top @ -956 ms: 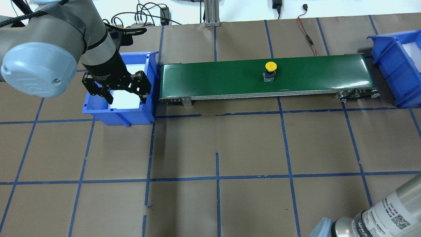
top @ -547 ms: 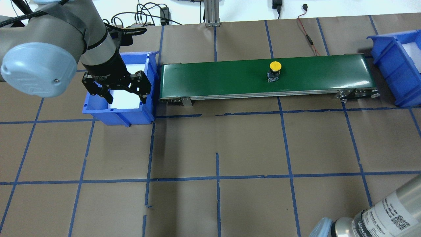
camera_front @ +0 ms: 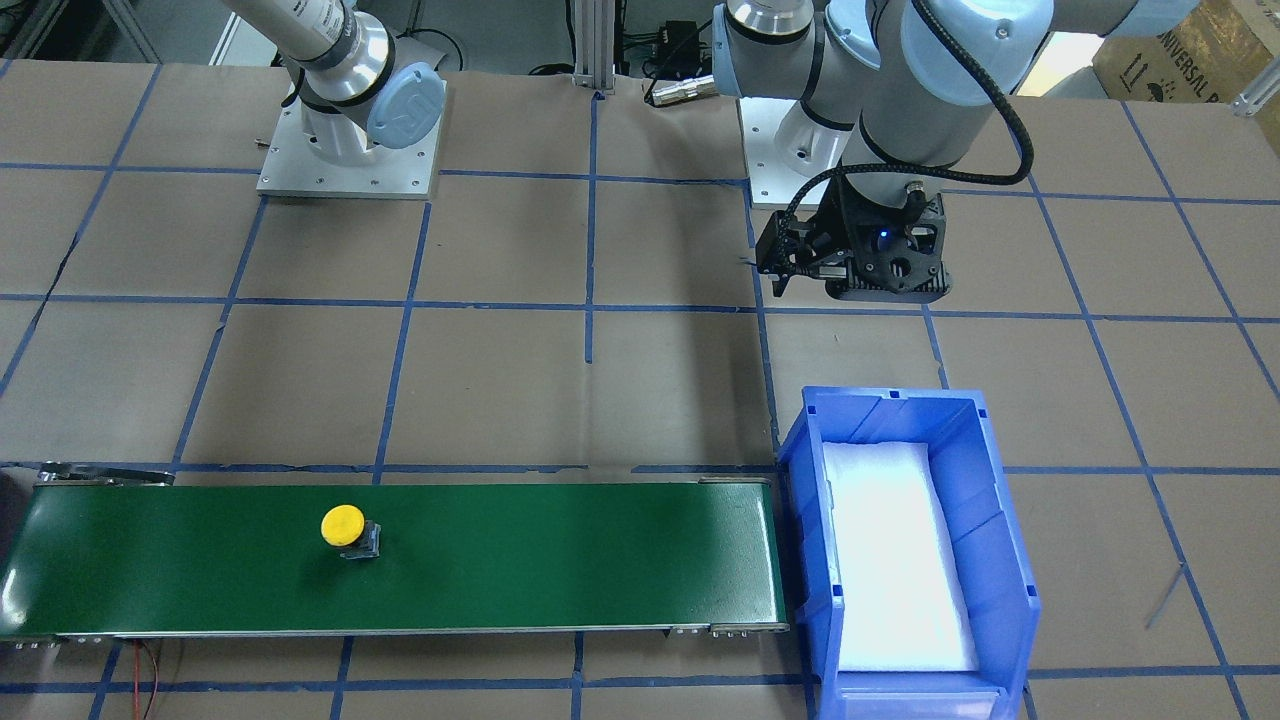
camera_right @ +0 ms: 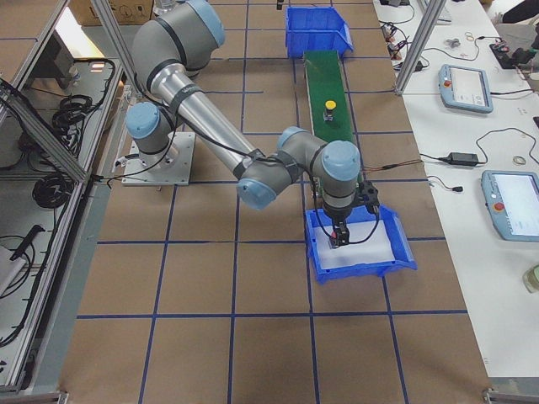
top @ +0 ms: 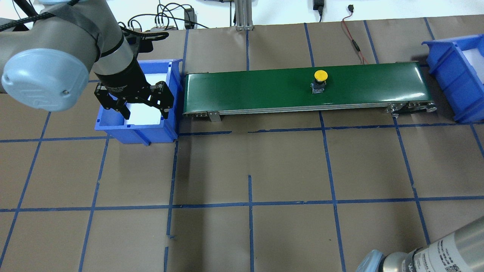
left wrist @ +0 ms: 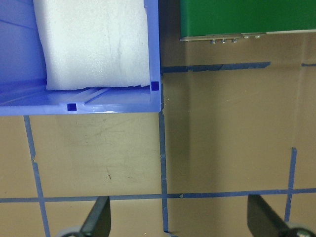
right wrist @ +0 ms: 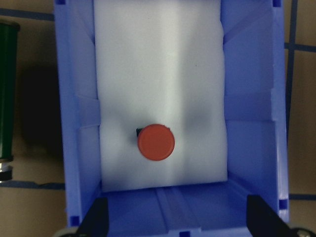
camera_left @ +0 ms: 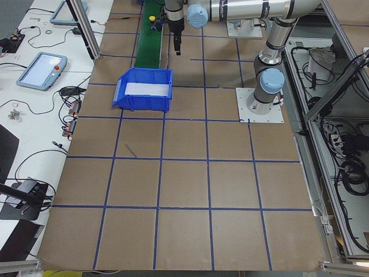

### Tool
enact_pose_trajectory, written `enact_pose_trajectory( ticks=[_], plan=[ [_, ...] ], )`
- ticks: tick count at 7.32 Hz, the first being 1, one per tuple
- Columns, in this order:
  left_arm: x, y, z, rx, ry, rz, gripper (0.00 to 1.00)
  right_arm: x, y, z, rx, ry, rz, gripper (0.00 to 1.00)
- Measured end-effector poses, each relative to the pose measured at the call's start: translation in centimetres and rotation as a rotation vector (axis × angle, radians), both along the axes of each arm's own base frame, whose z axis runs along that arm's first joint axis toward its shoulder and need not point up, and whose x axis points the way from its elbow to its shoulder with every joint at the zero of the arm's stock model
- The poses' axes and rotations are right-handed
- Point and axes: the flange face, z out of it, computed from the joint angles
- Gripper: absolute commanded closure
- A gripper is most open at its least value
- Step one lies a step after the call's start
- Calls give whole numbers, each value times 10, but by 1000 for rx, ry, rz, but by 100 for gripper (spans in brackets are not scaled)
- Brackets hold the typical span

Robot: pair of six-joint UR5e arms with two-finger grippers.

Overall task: Transport two buttons from left to right
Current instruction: 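Open the right gripper to drop the red button onto the foam, then move the right gripper back over the belt above the yellow button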

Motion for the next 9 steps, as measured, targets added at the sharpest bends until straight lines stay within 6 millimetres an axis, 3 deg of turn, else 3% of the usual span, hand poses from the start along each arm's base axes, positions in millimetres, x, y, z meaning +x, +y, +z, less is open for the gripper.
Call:
enact_pose_trajectory(
  ticks=[1,2,5,7,9],
  plan=[
    [0,0,0,0,1,1,4,35,7,18,5,-12,-20,0],
    [0,0,0,0,1,1,4,85,3,32,12,-18,-22,0],
    [-1,0,0,-1,0,0,4,258,-30,41,47,-33,-69,0],
    [-1,0,0,-1,1,0,4,324,-36,31,56,-72,-78,0],
    [-1,0,1,-2,1,0,4,349,-36,21,61,-121,-74,0]
  ],
)
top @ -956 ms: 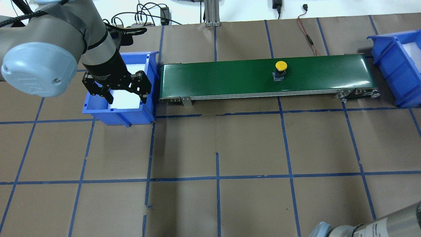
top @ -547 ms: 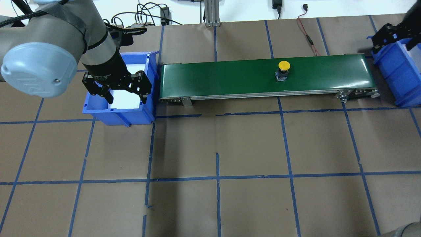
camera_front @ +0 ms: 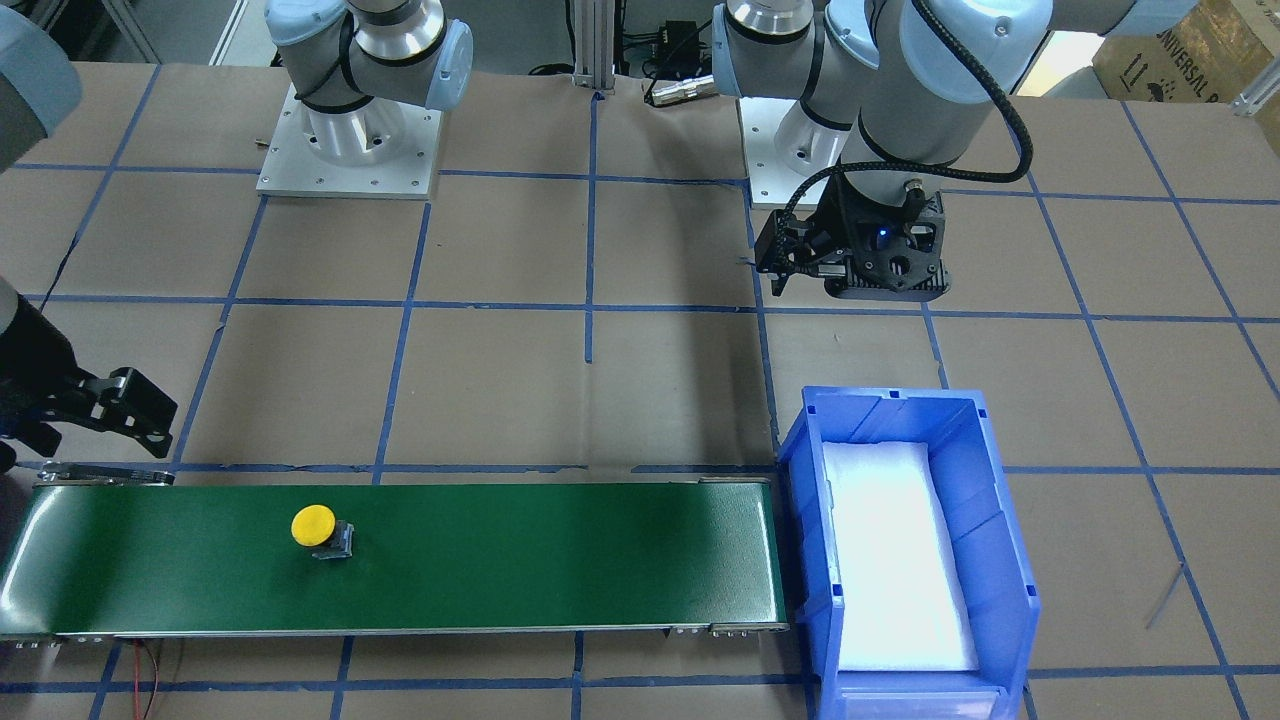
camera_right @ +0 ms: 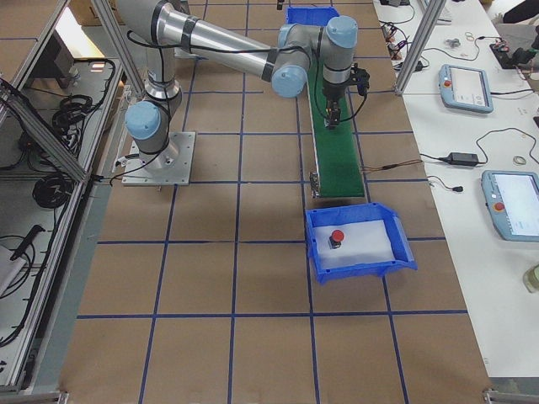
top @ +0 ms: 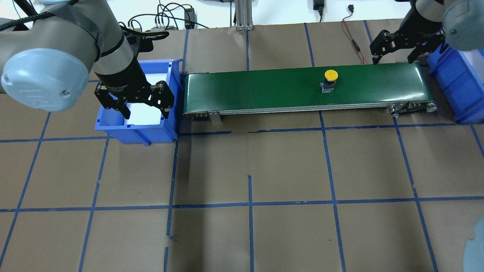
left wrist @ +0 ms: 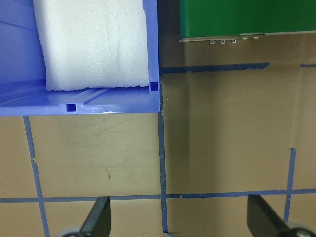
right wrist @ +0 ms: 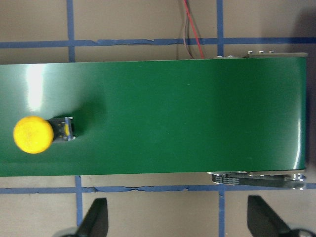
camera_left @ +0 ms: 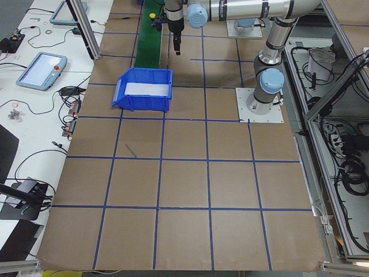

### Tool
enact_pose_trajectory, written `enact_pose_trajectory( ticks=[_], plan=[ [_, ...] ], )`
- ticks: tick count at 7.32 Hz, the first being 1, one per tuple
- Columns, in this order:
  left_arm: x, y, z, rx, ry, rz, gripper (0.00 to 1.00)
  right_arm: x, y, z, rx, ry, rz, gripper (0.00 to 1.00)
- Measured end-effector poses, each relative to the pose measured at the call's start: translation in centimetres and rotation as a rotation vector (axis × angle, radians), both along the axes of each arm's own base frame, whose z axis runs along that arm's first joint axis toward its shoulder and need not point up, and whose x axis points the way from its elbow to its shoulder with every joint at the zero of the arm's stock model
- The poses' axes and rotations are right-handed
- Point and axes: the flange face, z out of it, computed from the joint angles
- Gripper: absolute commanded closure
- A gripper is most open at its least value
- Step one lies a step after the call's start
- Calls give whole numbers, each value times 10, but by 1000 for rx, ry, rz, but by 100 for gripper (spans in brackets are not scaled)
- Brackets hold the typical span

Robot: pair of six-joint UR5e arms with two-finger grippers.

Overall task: Transport two buttons from left to right
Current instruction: 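Move the right gripper back over the belt above the yellow button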

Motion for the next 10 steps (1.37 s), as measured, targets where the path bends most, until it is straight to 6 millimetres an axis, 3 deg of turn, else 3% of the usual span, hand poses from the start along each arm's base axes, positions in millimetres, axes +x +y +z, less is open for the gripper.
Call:
enact_pose_trajectory(
  ticks=[7,10],
  plan=[
    [0,0,0,-1,0,-1,4,4,-15,-27,10,-13,5,0],
    [0,0,0,-1,0,-1,4,23,-34,-48,-6,-14,-1,1]
  ],
)
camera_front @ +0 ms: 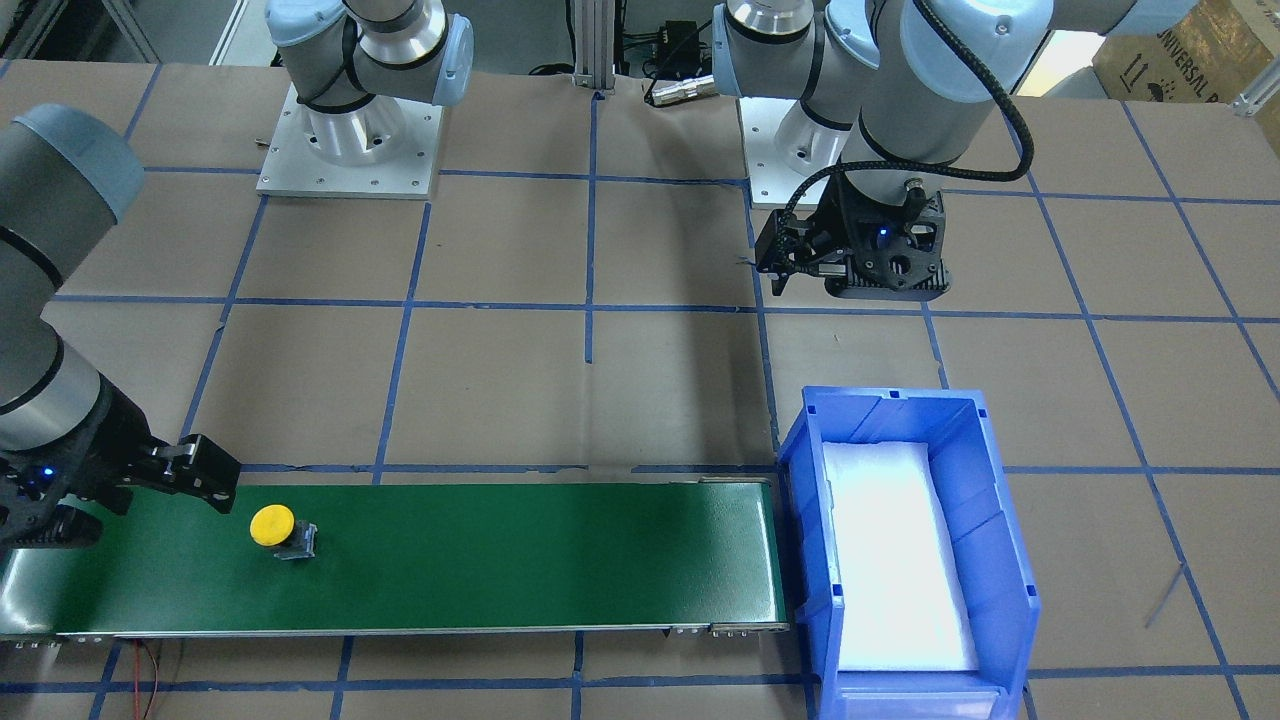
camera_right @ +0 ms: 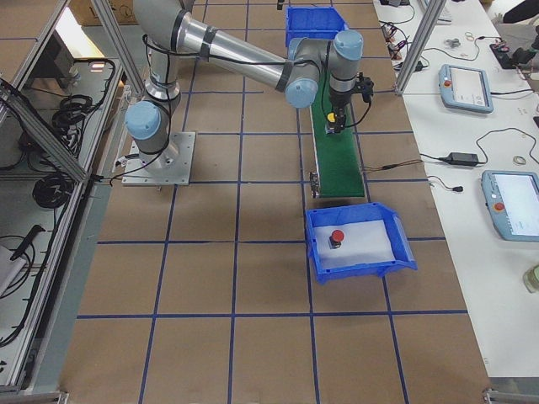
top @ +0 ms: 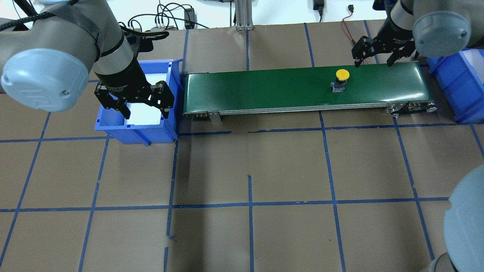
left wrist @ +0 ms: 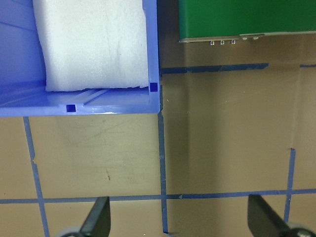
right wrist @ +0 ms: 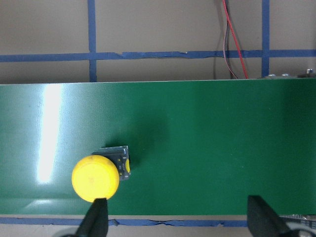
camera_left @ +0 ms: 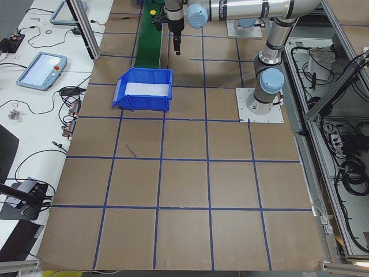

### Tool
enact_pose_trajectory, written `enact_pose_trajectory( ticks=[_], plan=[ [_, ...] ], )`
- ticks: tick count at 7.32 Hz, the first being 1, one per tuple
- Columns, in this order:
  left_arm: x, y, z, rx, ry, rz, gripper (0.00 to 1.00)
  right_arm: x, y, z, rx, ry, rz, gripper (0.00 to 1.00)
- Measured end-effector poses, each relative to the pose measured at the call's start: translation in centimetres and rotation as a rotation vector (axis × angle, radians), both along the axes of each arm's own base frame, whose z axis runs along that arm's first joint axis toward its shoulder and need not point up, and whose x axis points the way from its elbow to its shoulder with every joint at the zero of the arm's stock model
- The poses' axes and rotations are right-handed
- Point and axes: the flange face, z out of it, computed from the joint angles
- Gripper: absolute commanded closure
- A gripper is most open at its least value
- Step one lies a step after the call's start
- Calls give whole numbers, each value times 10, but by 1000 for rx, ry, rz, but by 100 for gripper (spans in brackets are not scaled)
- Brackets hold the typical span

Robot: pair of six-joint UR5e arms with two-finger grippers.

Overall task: Transport two buttons from left to right
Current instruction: 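Move the right gripper back over the belt above the yellow button, then lower the right gripper and grasp the yellow button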

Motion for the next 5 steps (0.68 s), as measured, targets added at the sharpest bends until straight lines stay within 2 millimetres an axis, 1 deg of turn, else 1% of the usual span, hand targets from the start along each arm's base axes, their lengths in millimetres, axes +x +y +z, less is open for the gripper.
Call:
enact_pose_trajectory(
  ticks=[2,3,5],
  plan=[
    [0,0,0,0,0,1,4,20,-6,-12,-1,-3,-3,1],
    [0,0,0,0,0,1,4,26,-7,-15,-1,-4,-4,1],
    [0,0,0,-1,0,0,4,28,-9,-25,12,-6,-4,2]
  ],
)
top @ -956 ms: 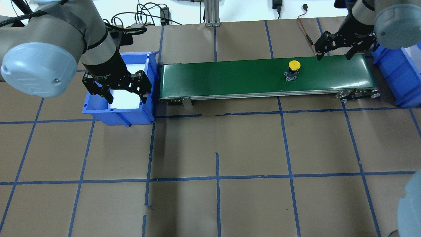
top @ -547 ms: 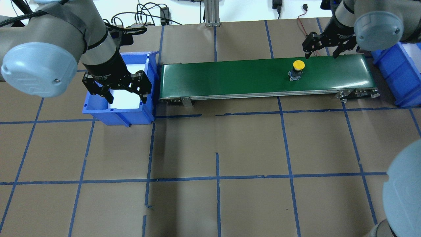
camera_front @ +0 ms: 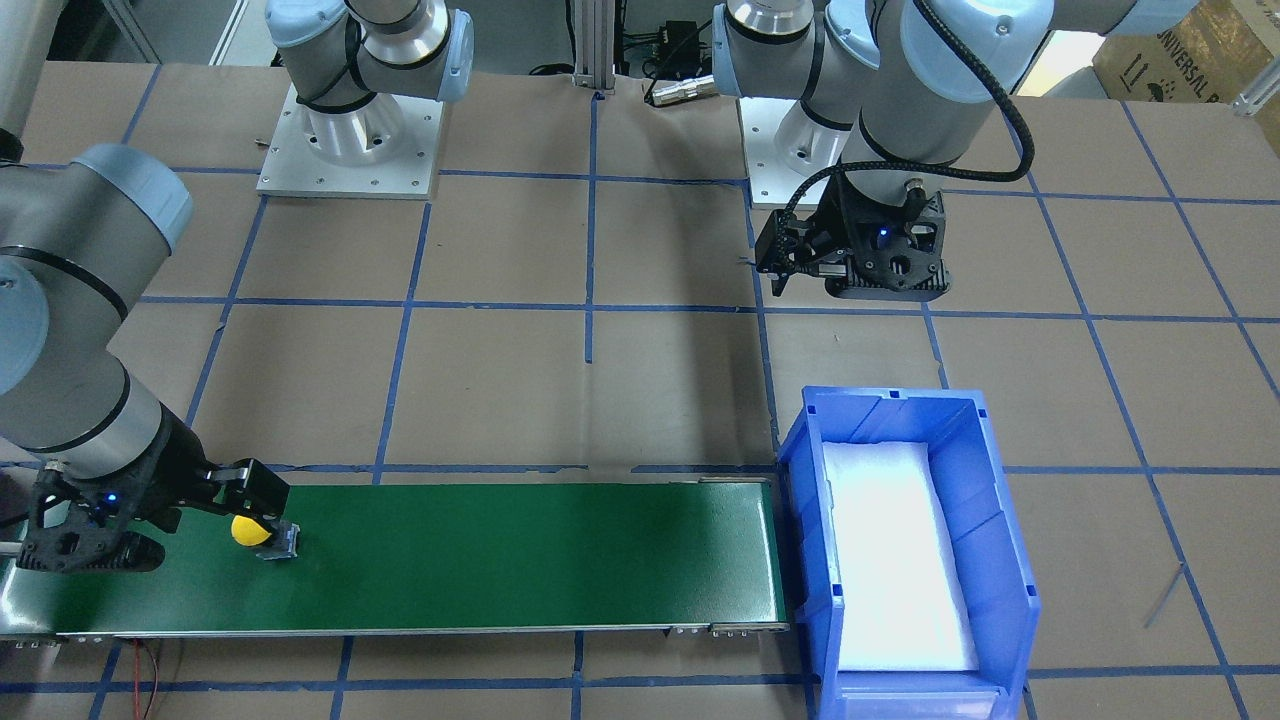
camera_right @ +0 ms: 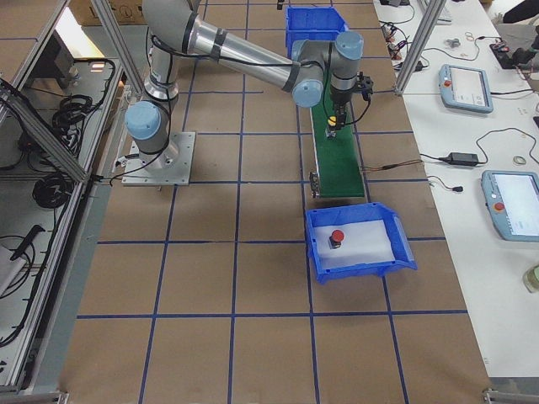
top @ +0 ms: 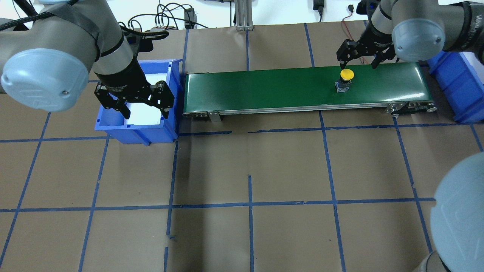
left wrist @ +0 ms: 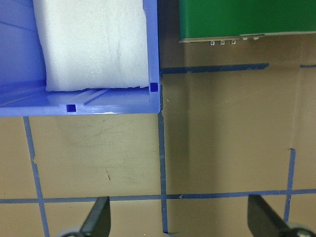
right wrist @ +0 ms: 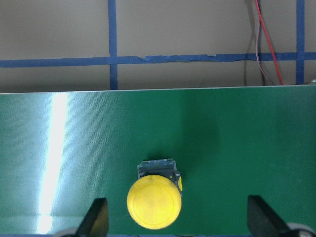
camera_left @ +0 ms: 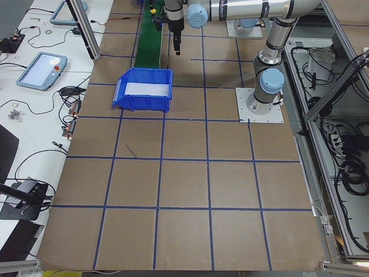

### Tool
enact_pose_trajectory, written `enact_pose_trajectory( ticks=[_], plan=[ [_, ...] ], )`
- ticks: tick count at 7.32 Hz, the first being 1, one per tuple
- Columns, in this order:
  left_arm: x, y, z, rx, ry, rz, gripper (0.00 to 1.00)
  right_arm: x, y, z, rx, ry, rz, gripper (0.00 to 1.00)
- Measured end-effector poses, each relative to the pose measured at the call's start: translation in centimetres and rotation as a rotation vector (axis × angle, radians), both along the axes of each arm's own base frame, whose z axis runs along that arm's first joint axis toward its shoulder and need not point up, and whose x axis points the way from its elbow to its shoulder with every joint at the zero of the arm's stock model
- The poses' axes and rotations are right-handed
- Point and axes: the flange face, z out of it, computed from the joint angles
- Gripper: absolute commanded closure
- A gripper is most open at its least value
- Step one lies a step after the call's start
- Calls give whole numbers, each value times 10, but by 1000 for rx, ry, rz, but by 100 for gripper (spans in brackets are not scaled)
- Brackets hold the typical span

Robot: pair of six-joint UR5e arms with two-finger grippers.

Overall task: Transport two buttons from left to right
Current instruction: 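Lower the right gripper and grasp the yellow button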

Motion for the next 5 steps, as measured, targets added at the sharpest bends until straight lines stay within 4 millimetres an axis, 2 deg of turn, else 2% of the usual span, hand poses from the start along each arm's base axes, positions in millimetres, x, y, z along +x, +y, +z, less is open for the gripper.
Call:
enact_pose_trajectory(
  ticks=[2,4,5],
  plan=[
    [0,0,0,-1,0,0,4,-1,-3,-21,35,4,2,2],
    [1,0,0,-2,0,1,4,-2,-4,-33,54,13,8,3],
    [1,0,0,-1,0,1,4,-3,-4,-34,58,20,10,24]
  ],
)
